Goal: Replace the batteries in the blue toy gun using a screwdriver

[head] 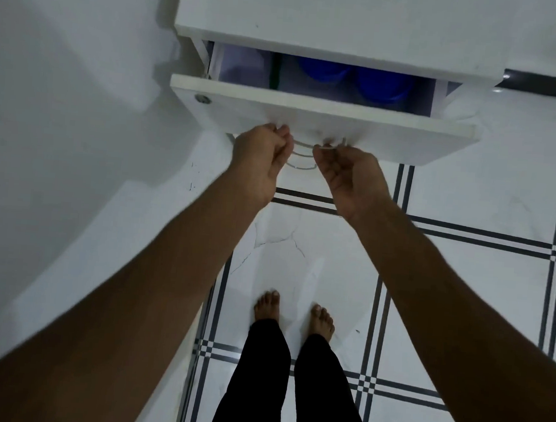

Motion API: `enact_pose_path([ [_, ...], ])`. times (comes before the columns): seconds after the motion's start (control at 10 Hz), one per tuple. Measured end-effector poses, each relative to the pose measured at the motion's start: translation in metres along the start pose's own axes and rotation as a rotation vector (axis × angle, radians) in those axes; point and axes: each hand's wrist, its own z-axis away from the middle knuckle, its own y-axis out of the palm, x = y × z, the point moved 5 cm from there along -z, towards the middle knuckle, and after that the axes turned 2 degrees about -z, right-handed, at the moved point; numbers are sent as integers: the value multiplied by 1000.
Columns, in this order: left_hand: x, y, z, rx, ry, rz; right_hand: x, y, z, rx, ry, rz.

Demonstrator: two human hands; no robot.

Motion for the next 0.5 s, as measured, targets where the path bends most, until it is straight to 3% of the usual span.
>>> enact_pose_path([
  [0.3, -35, 36, -29, 65, 115, -12, 43, 25, -32, 100, -114, -42],
  [0.5, -32, 31, -35, 70, 158, -76, 49, 19, -33, 111, -87, 90],
])
